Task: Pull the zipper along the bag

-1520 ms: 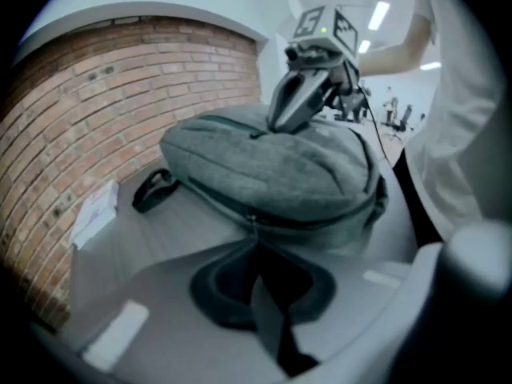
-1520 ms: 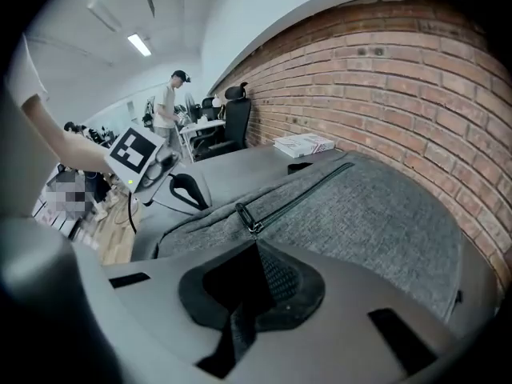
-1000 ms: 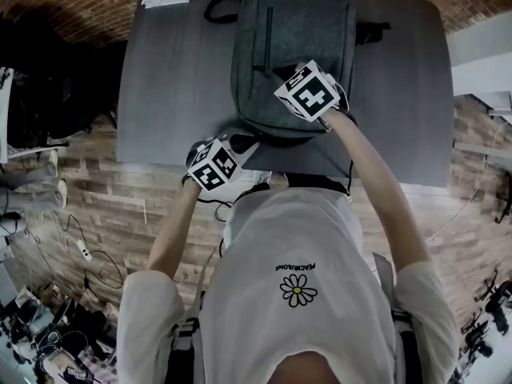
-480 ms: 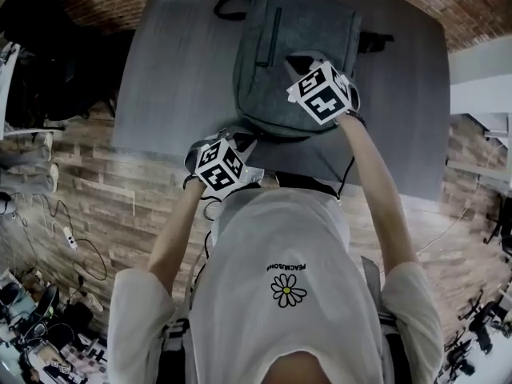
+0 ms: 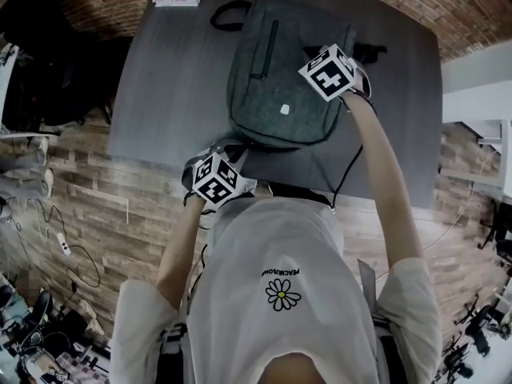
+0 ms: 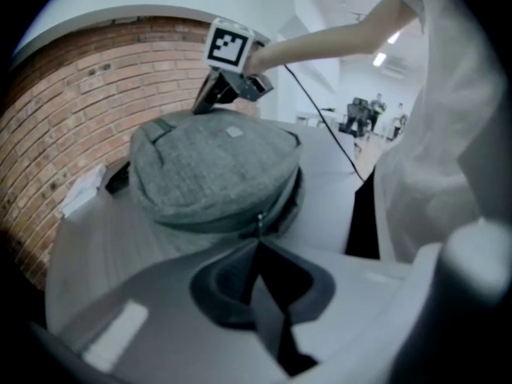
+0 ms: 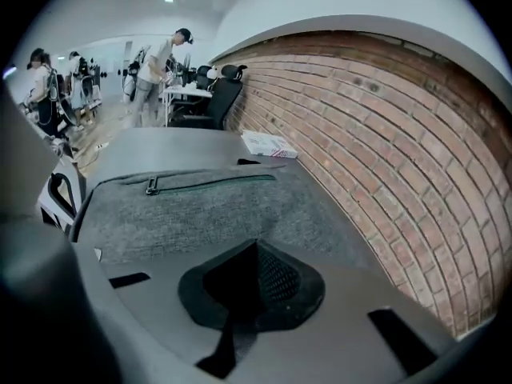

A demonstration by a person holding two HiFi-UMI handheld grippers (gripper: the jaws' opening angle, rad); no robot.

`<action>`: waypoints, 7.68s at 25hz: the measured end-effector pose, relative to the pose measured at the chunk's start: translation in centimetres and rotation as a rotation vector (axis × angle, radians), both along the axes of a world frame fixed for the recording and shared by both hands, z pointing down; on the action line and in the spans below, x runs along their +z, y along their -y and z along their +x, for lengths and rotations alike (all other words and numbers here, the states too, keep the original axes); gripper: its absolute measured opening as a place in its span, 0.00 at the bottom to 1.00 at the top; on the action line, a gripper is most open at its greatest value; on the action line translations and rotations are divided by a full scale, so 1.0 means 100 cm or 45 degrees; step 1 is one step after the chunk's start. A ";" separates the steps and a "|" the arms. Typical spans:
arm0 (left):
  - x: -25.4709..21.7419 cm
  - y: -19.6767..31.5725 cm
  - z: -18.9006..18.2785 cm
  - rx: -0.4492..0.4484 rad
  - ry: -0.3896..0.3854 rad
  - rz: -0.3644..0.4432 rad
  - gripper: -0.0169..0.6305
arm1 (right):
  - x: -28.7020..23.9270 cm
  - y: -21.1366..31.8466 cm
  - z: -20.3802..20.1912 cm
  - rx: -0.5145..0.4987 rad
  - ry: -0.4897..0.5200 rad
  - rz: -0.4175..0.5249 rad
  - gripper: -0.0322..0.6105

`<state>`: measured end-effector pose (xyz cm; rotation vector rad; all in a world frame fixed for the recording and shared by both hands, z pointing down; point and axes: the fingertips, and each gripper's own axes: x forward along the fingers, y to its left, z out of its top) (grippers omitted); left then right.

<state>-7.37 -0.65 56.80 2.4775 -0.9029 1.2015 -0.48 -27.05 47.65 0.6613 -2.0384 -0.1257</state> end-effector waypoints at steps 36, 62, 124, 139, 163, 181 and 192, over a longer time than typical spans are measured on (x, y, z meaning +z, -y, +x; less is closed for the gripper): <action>-0.008 0.129 -0.052 0.361 0.353 0.054 0.03 | 0.040 -0.161 0.001 0.091 0.170 -0.443 0.05; 0.018 -0.017 0.065 0.304 -0.046 -0.155 0.03 | 0.000 -0.165 0.001 0.023 0.352 -0.461 0.05; 0.013 0.086 -0.014 0.085 0.045 0.074 0.03 | 0.008 -0.173 0.036 0.203 0.330 -0.484 0.05; 0.013 0.036 0.056 0.426 -0.096 -0.119 0.05 | 0.038 -0.171 0.037 0.259 0.342 -0.509 0.05; 0.014 0.035 0.075 0.263 -0.123 -0.159 0.05 | 0.015 -0.166 0.177 0.585 0.267 -0.297 0.05; 0.011 0.027 0.162 0.059 -0.366 -0.347 0.07 | 0.022 -0.161 0.173 0.661 0.244 -0.246 0.05; 0.007 0.019 0.143 0.137 -0.306 -0.234 0.07 | 0.014 -0.165 0.180 0.717 0.436 -0.274 0.05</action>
